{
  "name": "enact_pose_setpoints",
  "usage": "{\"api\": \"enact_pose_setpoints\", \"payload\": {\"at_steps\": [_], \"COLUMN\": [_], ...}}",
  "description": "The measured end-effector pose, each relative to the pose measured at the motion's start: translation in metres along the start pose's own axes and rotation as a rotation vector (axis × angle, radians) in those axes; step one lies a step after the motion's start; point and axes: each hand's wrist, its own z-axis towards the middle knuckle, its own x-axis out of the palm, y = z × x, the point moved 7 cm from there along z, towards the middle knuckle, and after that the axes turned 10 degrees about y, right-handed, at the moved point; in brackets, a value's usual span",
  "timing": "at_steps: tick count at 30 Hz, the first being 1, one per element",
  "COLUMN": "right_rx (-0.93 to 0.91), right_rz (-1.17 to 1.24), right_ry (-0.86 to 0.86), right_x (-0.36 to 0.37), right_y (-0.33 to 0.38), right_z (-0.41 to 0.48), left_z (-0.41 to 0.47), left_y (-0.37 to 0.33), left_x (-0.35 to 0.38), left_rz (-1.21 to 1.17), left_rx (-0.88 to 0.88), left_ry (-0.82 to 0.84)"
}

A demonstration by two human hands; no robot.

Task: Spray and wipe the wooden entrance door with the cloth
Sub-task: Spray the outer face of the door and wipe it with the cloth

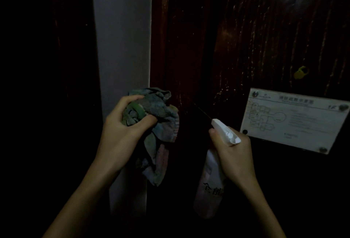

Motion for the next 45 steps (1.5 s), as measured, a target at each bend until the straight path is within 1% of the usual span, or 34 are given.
{"api": "enact_pose_setpoints", "payload": {"at_steps": [8,12,14,18,25,31,37,40,45], "right_rx": [-0.015,-0.019,-0.012,-0.019,0.039,0.059,0.083,0.105,0.125], "right_rz": [0.007,0.032,0.056,0.02,0.025,-0.003,-0.058,-0.042,-0.07], "right_ry": [-0.021,-0.08,-0.066,-0.04,-0.014,-0.034,0.004,-0.015,0.045], "right_x": [0.003,0.003,0.002,0.006,0.01,0.009,0.014,0.011,0.017], "right_y": [0.005,0.002,0.001,-0.001,-0.01,-0.015,-0.018,-0.02,-0.025], "right_z": [0.0,-0.003,-0.002,-0.004,-0.009,-0.014,-0.018,-0.021,-0.022], "left_z": [-0.005,-0.007,-0.008,-0.008,-0.013,-0.016,-0.019,-0.02,-0.021], "left_y": [0.005,0.005,0.006,0.007,0.012,0.016,0.019,0.02,0.022], "left_x": [-0.008,-0.011,-0.011,-0.012,-0.011,-0.014,-0.015,-0.015,-0.016], "left_rz": [0.004,0.006,0.004,0.01,-0.007,-0.01,-0.024,-0.028,-0.031], "left_rx": [-0.017,-0.016,-0.02,-0.022,-0.036,-0.048,-0.056,-0.056,-0.048], "left_ry": [-0.02,-0.026,-0.022,-0.023,-0.015,-0.022,-0.03,-0.036,-0.055]}}
